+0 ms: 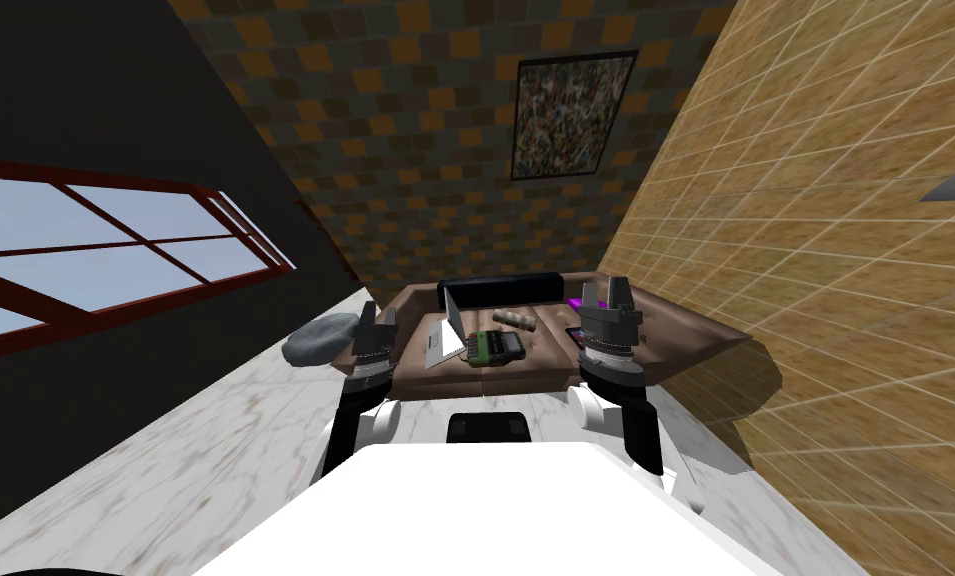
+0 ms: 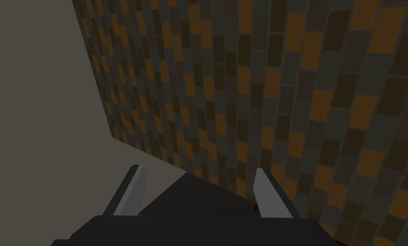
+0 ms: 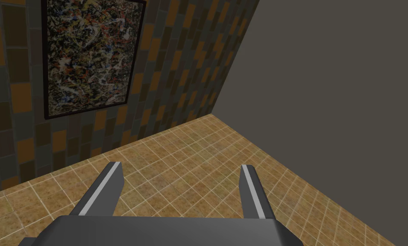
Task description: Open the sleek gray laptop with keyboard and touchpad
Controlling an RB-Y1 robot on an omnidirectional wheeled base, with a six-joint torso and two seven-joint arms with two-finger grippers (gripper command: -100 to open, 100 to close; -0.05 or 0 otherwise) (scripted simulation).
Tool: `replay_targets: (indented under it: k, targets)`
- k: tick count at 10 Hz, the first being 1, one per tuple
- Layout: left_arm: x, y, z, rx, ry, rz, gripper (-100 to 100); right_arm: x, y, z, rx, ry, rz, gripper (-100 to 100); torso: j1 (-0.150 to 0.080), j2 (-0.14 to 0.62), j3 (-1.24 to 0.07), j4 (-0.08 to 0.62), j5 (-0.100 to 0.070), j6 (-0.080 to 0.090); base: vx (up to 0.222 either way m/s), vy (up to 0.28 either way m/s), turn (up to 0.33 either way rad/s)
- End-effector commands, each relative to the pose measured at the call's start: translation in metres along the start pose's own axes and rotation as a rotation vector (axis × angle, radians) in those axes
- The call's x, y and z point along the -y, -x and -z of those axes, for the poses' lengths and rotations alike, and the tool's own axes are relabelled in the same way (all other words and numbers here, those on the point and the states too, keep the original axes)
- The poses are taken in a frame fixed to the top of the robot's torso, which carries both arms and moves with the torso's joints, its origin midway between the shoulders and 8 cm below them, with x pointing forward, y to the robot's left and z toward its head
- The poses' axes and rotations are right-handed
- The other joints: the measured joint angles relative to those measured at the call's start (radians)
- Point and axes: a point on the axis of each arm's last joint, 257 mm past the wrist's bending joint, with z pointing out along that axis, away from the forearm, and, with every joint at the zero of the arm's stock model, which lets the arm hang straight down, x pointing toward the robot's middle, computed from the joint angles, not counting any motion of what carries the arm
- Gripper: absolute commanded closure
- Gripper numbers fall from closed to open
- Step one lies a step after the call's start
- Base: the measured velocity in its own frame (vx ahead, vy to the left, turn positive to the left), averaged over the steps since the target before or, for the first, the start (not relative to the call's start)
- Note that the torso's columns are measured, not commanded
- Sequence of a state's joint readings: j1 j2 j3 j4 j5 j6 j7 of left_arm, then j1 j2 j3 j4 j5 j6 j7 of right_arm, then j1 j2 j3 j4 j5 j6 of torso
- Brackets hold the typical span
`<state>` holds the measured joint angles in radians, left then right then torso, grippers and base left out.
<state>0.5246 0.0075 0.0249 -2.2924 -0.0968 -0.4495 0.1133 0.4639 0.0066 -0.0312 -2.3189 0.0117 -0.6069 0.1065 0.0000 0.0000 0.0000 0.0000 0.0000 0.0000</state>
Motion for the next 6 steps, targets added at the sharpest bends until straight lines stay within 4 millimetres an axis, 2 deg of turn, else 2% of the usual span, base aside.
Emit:
replay_targets:
  k: [1, 6]
  targets:
    - [0.0, 0.0, 0.0, 0.0, 0.0, 0.0, 0, 0.0, 0.0, 0.0, 0.0, 0.0, 0.0, 0, 0.0, 0.04, -0.082, 0.041, 0.0, 0.0, 0.0, 0.0, 0.0]
    - [0.0001, 0.0, 0.0, 0.0, 0.0, 0.0, 0, -0.0001, 0.0, 0.0, 0.0, 0.0, 0.0, 0, 0.0, 0.396, -0.792, 0.396, 0.0, 0.0, 0.0, 0.0, 0.0]
